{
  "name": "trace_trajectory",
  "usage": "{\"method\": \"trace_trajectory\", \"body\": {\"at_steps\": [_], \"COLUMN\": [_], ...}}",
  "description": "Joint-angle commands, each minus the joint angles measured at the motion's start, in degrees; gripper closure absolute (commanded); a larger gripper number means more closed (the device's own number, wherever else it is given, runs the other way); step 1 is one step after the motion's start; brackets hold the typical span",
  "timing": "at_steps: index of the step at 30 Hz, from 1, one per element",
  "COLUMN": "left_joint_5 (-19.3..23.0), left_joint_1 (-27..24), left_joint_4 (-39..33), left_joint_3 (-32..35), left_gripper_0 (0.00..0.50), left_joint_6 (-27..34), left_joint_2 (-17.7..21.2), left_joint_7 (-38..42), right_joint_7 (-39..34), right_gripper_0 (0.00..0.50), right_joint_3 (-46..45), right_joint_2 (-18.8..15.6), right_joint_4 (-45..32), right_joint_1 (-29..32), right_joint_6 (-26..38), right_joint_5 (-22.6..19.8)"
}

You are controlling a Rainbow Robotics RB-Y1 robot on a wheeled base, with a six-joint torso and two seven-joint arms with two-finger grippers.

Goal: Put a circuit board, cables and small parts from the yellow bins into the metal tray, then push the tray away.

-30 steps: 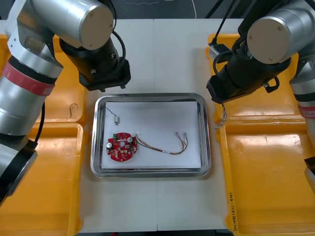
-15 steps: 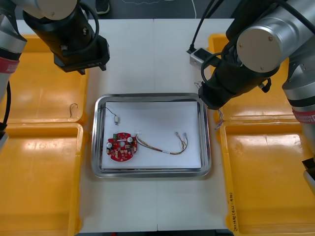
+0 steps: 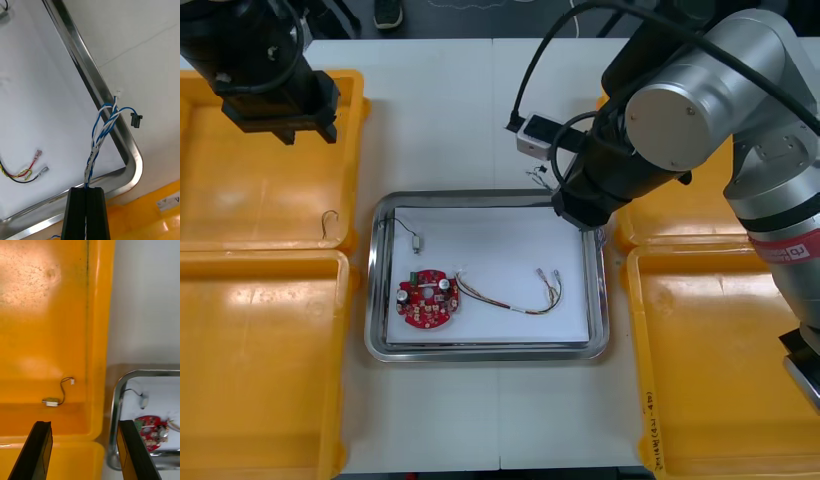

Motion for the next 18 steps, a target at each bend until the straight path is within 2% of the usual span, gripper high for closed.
{"method": "trace_trajectory", "body": {"at_steps": [1, 8, 13, 18], "left_joint_5": [2.3, 3.1, 3.4, 4.2], "left_joint_1": [-3.7, -3.7, -3.7, -3.7], "left_joint_4": [3.9, 10.2, 13.9, 15.4], "left_joint_3": [1.3, 1.2, -2.2, -5.9], "left_gripper_0": [0.0, 0.0, 0.0, 0.0], "left_joint_6": [0.2, -2.9, -6.2, -9.3], "left_joint_2": [4.4, 5.3, 5.4, 5.4], "left_joint_7": [-4.0, -13.2, -18.5, -19.8], "right_joint_7": [6.1, 14.4, 18.8, 19.3], "right_gripper_0": [0.5, 0.5, 0.5, 0.5], "right_joint_3": [3.1, 7.2, 10.3, 12.1], "right_joint_2": [1.1, 2.0, 2.4, 2.8], "right_joint_4": [-2.0, -2.0, -1.9, -1.5], "right_joint_1": [-2.7, -2.7, -2.8, -2.8], "right_joint_6": [-2.0, -4.3, -6.9, -7.2], "right_joint_5": [1.8, 5.3, 7.4, 7.7]}}
